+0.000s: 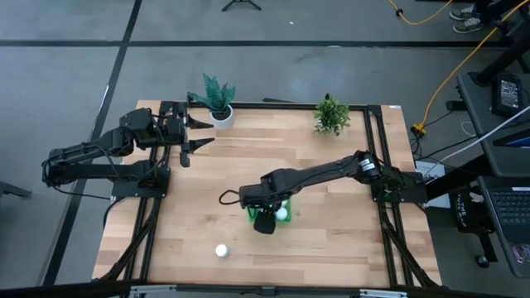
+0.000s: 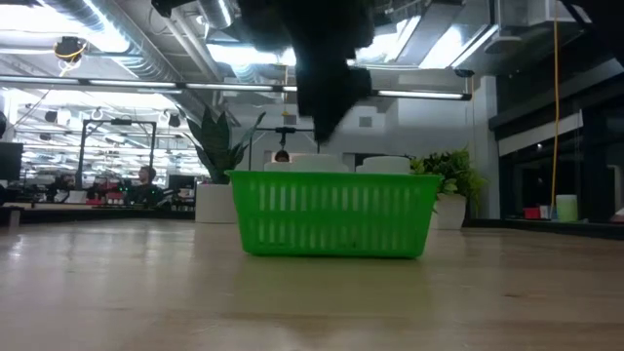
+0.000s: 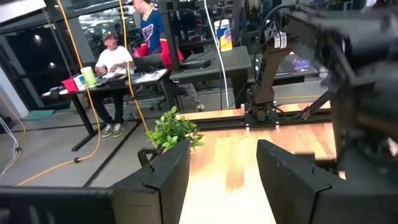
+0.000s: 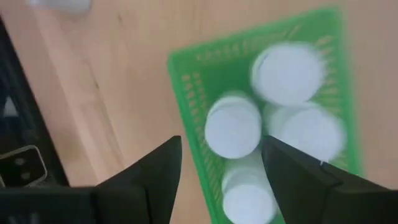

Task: Pick and place pill bottles into a basket
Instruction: Put the white medicine bottle into the green basket

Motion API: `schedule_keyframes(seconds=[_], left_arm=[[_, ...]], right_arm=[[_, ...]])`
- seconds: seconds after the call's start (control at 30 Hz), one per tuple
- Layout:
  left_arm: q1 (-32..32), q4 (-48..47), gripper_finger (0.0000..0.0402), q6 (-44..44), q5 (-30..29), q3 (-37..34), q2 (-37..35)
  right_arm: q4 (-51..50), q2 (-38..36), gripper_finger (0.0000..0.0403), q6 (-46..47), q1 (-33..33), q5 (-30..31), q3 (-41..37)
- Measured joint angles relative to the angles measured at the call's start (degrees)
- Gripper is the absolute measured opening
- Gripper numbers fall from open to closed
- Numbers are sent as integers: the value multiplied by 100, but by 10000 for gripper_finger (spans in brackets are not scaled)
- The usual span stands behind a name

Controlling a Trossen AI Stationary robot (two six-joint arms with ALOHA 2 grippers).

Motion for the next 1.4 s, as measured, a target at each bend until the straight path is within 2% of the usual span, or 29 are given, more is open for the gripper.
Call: schedule_keyframes(seconds=[0.2,0.3,0.4,0.47,0.67,0.83,0.9,1.0,1.07,1.3,1.4], left_arm=[[0,-2,180,89,0,0,2],[0,-6,180,278,-21,0,-16],[0,-1,180,571,-259,0,-49],[0,4,180,655,-478,0,-83],[0,-89,180,620,-654,0,-188],[0,-442,180,465,-489,0,-347],[-14,-658,180,398,-302,-2,-433],[-182,-757,180,46,54,-2,-539],[-357,-793,180,-119,228,-2,-615],[-1051,-761,180,208,391,-2,-622],[-1325,-1012,180,126,387,167,-462]], right_arm=[[-1018,-1,223,-53,34,1108,1159],[-924,-4,223,-482,124,1392,1622],[62,-118,223,-1328,293,1258,1518],[221,-120,223,-1691,372,1258,1503],[653,-120,223,-2353,369,1299,1496],[969,-130,223,-2294,414,1661,1501],[939,-184,222,-2282,454,2194,1504],[818,-444,215,-2372,567,3358,1509],[718,-687,210,-2375,618,3781,1519],[-246,-1714,201,-2058,632,3836,1525],[-319,-2191,201,-2097,643,3828,1426]])
